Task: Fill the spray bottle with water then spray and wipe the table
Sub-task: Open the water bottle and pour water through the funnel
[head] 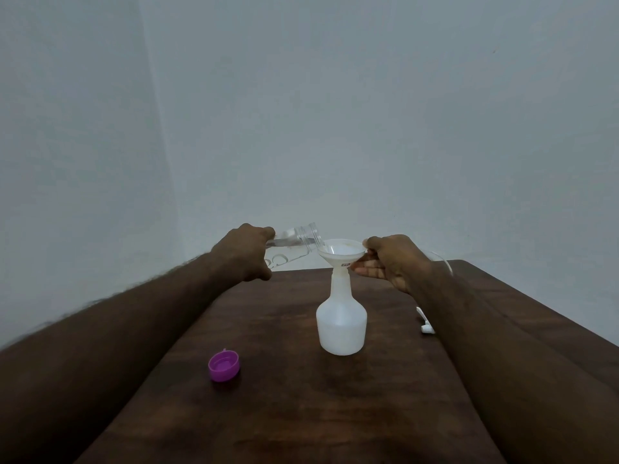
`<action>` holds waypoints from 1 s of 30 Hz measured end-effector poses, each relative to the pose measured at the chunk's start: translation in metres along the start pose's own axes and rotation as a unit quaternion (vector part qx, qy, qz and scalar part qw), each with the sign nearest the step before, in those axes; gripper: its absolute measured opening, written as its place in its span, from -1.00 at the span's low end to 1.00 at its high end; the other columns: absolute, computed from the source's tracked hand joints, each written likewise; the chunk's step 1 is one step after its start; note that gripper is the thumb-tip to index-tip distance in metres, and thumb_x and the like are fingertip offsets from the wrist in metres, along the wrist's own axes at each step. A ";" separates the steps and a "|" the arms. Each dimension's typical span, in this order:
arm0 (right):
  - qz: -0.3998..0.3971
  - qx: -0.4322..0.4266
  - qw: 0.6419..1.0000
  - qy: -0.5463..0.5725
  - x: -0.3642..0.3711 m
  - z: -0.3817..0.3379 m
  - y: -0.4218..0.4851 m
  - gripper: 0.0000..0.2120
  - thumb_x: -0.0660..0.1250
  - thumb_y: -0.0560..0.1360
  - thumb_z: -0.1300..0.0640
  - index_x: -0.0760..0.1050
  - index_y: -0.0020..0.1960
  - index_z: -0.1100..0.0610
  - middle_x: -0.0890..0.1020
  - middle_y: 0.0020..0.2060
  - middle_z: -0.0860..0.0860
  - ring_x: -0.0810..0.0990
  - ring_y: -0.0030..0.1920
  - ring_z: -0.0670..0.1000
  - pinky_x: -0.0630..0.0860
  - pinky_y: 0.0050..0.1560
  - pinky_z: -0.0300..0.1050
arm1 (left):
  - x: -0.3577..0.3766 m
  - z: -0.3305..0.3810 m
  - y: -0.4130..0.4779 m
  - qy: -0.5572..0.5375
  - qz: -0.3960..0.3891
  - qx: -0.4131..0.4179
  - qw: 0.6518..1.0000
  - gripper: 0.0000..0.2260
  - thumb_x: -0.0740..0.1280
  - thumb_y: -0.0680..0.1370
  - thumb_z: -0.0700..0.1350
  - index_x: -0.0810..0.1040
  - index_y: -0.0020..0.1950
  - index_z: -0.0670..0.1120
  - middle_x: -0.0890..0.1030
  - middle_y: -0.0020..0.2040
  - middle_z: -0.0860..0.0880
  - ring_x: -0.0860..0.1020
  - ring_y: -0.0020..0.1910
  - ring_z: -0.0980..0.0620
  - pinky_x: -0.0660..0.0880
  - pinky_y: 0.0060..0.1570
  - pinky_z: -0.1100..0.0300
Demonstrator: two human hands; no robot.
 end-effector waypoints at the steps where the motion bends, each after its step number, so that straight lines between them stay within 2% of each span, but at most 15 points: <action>1: 0.000 0.000 1.000 0.000 0.000 0.000 0.000 -0.89 0.23 0.60 0.29 0.46 0.00 0.35 0.62 -0.20 0.24 0.71 -0.35 0.11 0.65 -0.36 -0.10 | 0.000 0.000 0.000 0.001 0.000 0.001 1.000 -0.49 0.48 0.32 -0.15 0.46 0.25 -0.08 0.43 -0.21 0.00 0.51 -0.20 -0.06 0.54 -0.21 0.11; 3: 0.000 -0.001 1.000 -0.002 0.001 -0.001 -0.001 -0.89 0.23 0.60 0.29 0.46 0.01 0.35 0.62 -0.19 0.24 0.71 -0.34 0.11 0.64 -0.36 -0.10 | 0.000 0.000 0.001 0.004 -0.002 0.003 1.000 -0.49 0.48 0.32 -0.14 0.46 0.24 -0.09 0.46 -0.18 -0.02 0.54 -0.17 -0.08 0.55 -0.19 0.10; 8: 0.001 -0.003 1.000 -0.007 0.001 -0.001 -0.001 -0.86 0.23 0.60 0.30 0.47 0.06 0.38 0.60 -0.13 0.27 0.70 -0.31 0.13 0.67 -0.34 -0.10 | -0.001 -0.001 0.001 0.009 0.003 0.006 1.000 -0.52 0.48 0.31 -0.15 0.47 0.21 -0.09 0.43 -0.27 0.03 0.54 -0.19 -0.07 0.55 -0.21 0.10; 12: -0.002 -0.003 1.000 -0.006 0.002 -0.002 -0.002 -0.89 0.22 0.60 0.30 0.46 0.00 0.35 0.60 -0.14 0.25 0.70 -0.30 0.13 0.67 -0.32 -0.09 | -0.002 0.000 0.001 0.016 -0.001 0.006 1.000 -0.52 0.47 0.31 -0.16 0.47 0.21 -0.10 0.46 -0.27 0.02 0.55 -0.20 -0.07 0.59 -0.18 0.05; 16: 0.000 -0.001 1.000 -0.012 0.001 -0.002 0.001 -0.84 0.23 0.60 0.29 0.47 0.09 0.39 0.63 -0.12 0.29 0.71 -0.34 0.11 0.64 -0.38 -0.12 | -0.003 0.000 0.002 0.021 0.000 0.008 1.000 -0.52 0.47 0.32 -0.17 0.46 0.21 -0.10 0.46 -0.26 0.01 0.56 -0.20 -0.08 0.60 -0.17 0.04; 23: 0.002 -0.004 1.000 -0.019 0.001 -0.002 0.003 -0.77 0.24 0.59 0.27 0.47 0.15 0.43 0.65 -0.16 0.29 0.72 -0.28 0.14 0.66 -0.32 -0.09 | -0.003 0.000 0.003 0.024 -0.002 0.014 1.000 -0.53 0.48 0.32 -0.16 0.47 0.20 -0.09 0.46 -0.27 0.03 0.55 -0.20 -0.07 0.61 -0.14 0.02; 30: 0.005 -0.003 1.000 -0.023 0.000 -0.003 0.002 -0.76 0.23 0.59 0.27 0.47 0.16 0.43 0.65 -0.17 0.29 0.71 -0.29 0.14 0.68 -0.32 -0.08 | -0.004 0.001 0.004 0.030 0.002 0.013 0.999 -0.55 0.47 0.33 -0.18 0.47 0.19 -0.09 0.44 -0.30 0.02 0.47 -0.35 0.01 0.59 -0.19 0.07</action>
Point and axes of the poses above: each hand's wrist, its own y-axis towards the middle knuckle, its own x-axis out of the palm, z = x × y, the point moved 7 cm from there along y, towards the middle knuckle
